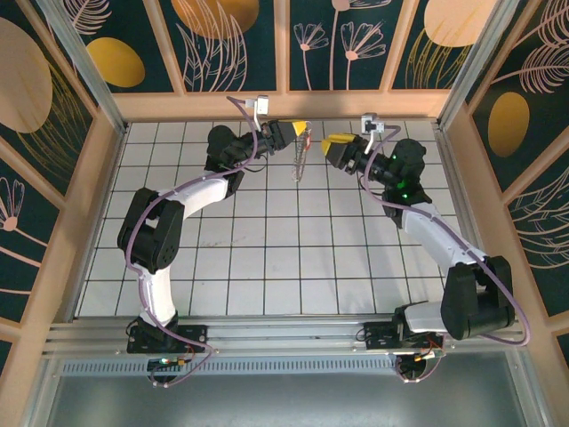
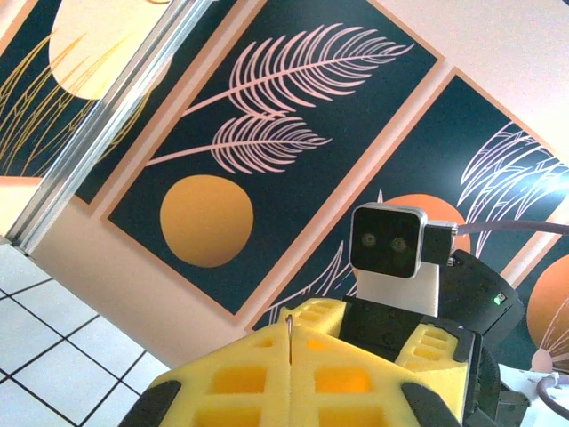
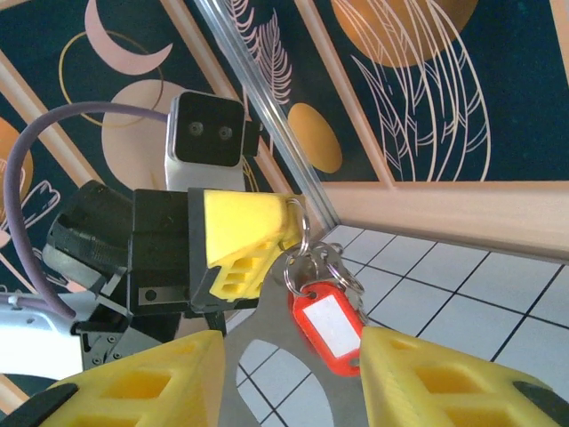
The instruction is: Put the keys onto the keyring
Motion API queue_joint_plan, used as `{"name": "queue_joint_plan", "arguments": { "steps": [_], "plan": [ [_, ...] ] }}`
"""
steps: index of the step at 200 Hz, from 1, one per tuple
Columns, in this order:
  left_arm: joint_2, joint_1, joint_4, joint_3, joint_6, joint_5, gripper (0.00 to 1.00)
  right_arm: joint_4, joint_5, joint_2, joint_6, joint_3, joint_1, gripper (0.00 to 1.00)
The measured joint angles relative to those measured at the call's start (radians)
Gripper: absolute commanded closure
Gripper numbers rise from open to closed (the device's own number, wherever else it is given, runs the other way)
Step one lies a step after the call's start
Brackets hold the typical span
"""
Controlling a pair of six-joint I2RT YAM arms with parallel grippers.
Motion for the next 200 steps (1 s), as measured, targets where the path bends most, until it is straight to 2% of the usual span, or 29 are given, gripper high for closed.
{"name": "queue_joint_plan", "arguments": {
  "steps": [64, 139, 164, 200],
  "plan": [
    [0.0, 0.0, 0.009, 0.0, -0.003, 0.0, 1.0, 0.113, 0.019, 0.117, 0.166, 0.077, 0.01, 0.5],
    [0.0, 0.0, 0.009, 0.0, -0.003, 0.001, 1.0, 0.168, 0.02, 0.204, 0.228, 0.125, 0.042, 0.51],
    [0.0, -0.002, 0.009, 0.0, -0.003, 0.0, 1.0, 0.172, 0.017, 0.212, 0.229, 0.134, 0.051, 0.55],
    [0.0, -0.006, 0.009, 0.0, -0.003, 0.0, 1.0, 0.179, 0.016, 0.22, 0.233, 0.147, 0.056, 0.72]
  ]
}}
